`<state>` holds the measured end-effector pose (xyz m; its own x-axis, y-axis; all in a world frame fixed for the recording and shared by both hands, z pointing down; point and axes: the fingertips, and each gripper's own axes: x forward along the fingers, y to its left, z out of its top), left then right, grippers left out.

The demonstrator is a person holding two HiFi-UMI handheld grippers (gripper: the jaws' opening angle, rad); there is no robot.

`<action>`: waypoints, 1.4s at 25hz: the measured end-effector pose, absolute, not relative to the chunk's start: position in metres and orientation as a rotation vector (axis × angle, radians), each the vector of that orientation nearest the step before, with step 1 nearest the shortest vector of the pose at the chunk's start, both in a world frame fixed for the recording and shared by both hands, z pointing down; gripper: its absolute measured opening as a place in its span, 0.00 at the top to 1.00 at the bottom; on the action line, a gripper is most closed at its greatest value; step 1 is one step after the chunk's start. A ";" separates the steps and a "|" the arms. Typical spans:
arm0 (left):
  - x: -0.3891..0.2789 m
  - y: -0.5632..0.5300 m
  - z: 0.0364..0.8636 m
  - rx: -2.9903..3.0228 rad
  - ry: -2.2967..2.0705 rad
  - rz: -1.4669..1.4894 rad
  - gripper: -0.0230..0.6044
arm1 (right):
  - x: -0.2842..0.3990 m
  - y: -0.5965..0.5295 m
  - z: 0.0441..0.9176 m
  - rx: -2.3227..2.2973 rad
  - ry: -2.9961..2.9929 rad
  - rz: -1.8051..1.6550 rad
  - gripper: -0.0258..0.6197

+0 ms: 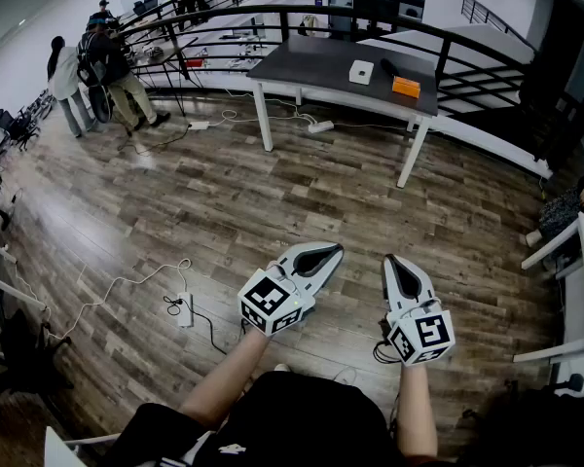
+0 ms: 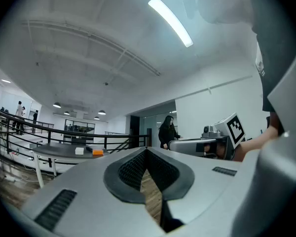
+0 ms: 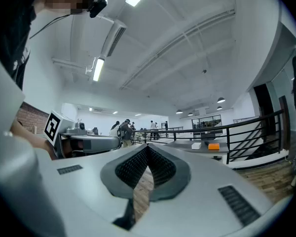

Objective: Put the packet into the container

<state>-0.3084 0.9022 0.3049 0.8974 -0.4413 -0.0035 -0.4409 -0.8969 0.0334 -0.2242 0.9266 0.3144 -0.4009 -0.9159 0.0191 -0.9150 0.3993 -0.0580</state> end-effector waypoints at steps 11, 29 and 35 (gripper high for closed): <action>-0.296 0.907 0.308 3.022 -0.679 -0.005 0.95 | -0.216 0.929 0.315 -1.734 2.606 -0.109 0.96; -0.254 0.903 0.314 3.004 -0.690 0.014 0.95 | -0.178 0.926 0.324 -1.721 2.617 -0.098 0.96; -0.222 0.906 0.316 3.003 -0.713 0.016 0.95 | -0.144 0.926 0.328 -1.721 2.630 -0.107 0.96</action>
<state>-0.2223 0.9056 0.3164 0.8933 -0.4489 0.0230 -0.4494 -0.8919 0.0508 -0.1439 0.9262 0.3276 -0.4008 -0.9153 0.0398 -0.9155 0.3985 -0.0551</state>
